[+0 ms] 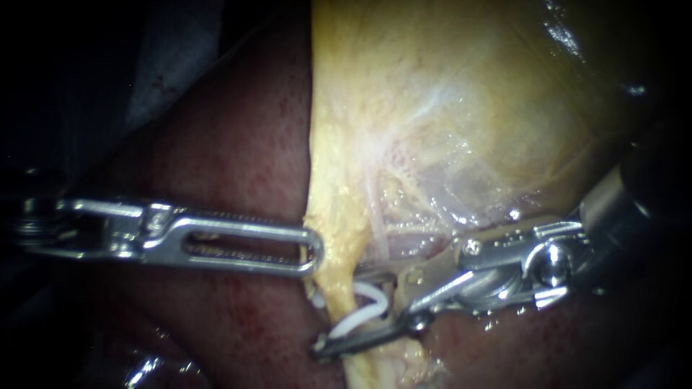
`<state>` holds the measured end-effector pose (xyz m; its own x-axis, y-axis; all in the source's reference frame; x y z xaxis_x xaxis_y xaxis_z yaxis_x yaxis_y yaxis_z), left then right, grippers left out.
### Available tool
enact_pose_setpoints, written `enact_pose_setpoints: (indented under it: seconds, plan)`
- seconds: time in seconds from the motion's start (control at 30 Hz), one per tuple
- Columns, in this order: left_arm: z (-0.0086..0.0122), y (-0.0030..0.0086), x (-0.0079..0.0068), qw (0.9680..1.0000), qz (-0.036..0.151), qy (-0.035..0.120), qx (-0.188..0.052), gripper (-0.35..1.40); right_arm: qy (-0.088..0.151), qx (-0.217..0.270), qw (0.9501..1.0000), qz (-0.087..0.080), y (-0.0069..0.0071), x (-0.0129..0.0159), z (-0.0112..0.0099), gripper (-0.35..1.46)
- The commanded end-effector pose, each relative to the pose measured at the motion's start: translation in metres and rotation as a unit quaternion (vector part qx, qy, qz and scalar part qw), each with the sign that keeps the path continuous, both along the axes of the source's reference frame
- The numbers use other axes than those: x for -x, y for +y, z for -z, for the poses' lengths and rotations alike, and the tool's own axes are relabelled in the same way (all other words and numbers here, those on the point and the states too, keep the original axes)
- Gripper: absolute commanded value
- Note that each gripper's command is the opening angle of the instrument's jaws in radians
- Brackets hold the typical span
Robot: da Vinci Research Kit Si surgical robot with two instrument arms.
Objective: Clipping second clip left tube
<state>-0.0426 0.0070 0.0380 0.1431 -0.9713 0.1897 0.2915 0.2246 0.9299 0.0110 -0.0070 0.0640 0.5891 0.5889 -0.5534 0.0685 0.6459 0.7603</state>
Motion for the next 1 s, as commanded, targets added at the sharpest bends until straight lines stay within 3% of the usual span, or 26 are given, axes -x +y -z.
enact_pose_setpoints:
  seconds: [0.03,0.83,1.0]
  plan:
    - [-0.0001,0.0,0.0,1.0,-0.001,0.0,0.0,-0.35,-0.002,0.001,1.0,0.002,-0.0001,0.0,-0.0001,0.49]
    - [-0.0002,-0.0001,0.0003,1.0,-0.002,0.0,0.0,-0.35,-0.016,-0.02,0.9997,-0.004,-0.0001,-0.0008,-0.0009,0.33]
    - [-0.0003,-0.0001,0.0004,1.0,-0.002,0.0,0.0,-0.35,-0.019,-0.028,0.9994,-0.005,-0.0001,-0.0007,-0.0009,0.2]
